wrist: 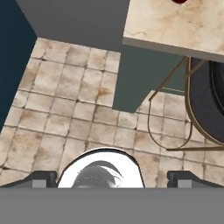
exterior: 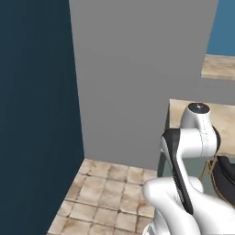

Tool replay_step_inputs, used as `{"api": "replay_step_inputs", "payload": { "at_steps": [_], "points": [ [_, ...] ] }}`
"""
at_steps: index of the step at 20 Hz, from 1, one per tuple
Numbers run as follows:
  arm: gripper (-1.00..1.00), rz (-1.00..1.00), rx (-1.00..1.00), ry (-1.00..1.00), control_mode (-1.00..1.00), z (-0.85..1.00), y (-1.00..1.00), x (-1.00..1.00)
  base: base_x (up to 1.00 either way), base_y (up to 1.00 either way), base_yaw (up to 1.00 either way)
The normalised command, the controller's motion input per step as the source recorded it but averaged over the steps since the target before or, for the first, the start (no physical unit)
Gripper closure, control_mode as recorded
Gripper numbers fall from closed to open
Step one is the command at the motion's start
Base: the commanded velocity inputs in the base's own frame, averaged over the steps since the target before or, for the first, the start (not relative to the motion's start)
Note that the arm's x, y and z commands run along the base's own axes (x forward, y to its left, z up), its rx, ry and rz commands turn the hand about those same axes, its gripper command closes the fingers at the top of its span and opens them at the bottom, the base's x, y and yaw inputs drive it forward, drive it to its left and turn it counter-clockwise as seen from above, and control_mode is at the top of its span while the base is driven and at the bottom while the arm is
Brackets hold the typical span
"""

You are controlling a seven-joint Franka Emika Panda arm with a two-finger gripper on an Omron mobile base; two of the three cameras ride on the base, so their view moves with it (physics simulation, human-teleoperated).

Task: Four empty soda cans are scattered around the kitchen. Gather all the cans and cluster them next to the stove for recycling.

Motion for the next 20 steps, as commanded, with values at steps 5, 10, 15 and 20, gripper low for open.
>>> {"api": "replay_step_inputs", "payload": {
  "at_steps": [5, 10, 15, 20],
  "points": [
    [-1.0, 0.0, 0.0, 0.0, 1.0, 0.0, 0.0, 0.0, 0.47, 0.07, -0.26],
    [-1.0, 0.0, 0.0, 0.0, 1.0, 0.0, 0.0, 0.0, 0.49, 0.06, -0.23],
    [-1.0, 0.0, 0.0, 0.0, 1.0, 0.0, 0.0, 0.0, 0.55, 0.12, -0.13],
    [-1.0, 0.0, 0.0, 0.0, 1.0, 0.0, 0.0, 0.0, 0.55, 0.17, -0.11]
  ]
}}
